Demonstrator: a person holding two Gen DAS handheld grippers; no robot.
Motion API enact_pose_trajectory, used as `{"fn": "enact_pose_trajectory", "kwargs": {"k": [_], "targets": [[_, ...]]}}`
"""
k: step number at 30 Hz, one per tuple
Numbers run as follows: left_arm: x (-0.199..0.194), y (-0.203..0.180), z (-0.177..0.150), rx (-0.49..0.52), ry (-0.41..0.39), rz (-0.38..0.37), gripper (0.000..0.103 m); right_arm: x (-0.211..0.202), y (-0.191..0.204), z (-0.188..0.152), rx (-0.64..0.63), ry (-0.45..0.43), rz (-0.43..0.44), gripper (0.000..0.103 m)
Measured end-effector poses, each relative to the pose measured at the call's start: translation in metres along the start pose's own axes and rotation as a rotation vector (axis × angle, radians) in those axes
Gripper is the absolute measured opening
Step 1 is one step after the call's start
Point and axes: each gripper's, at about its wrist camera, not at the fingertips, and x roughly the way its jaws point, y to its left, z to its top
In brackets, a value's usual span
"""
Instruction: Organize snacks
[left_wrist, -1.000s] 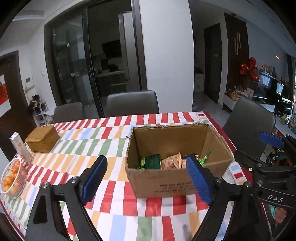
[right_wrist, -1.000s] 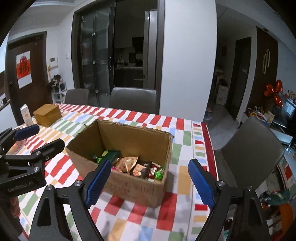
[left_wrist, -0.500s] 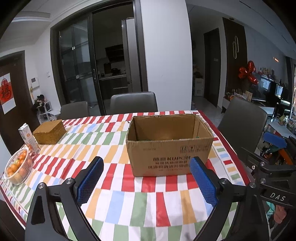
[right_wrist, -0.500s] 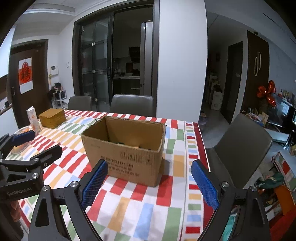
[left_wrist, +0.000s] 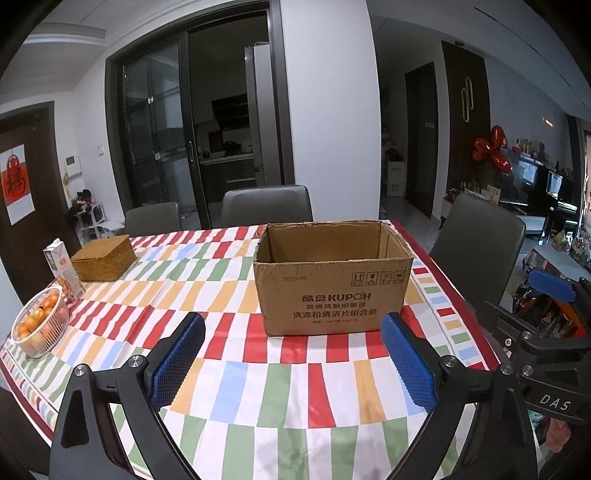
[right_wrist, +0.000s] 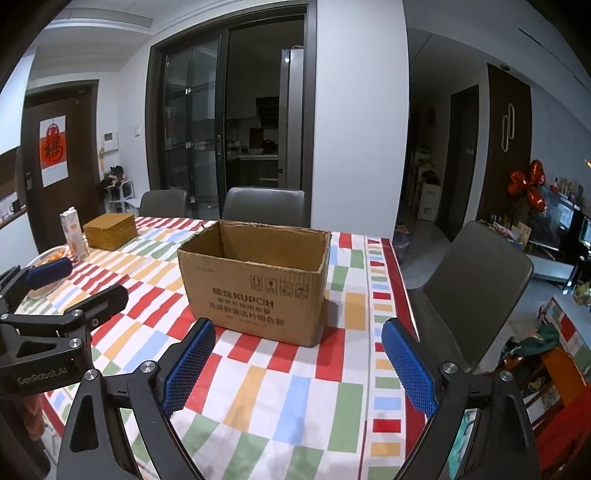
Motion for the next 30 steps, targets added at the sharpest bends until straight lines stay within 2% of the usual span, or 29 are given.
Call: {"fn": "enact_pose_trajectory", "kwargs": {"k": [30], "targets": [[-0.022,0.003,-0.005,-0.043,-0.025,-0.010,0.103,-0.021,-0.002,-0.006,0.028,-0.022,0.010,0.092]]}}
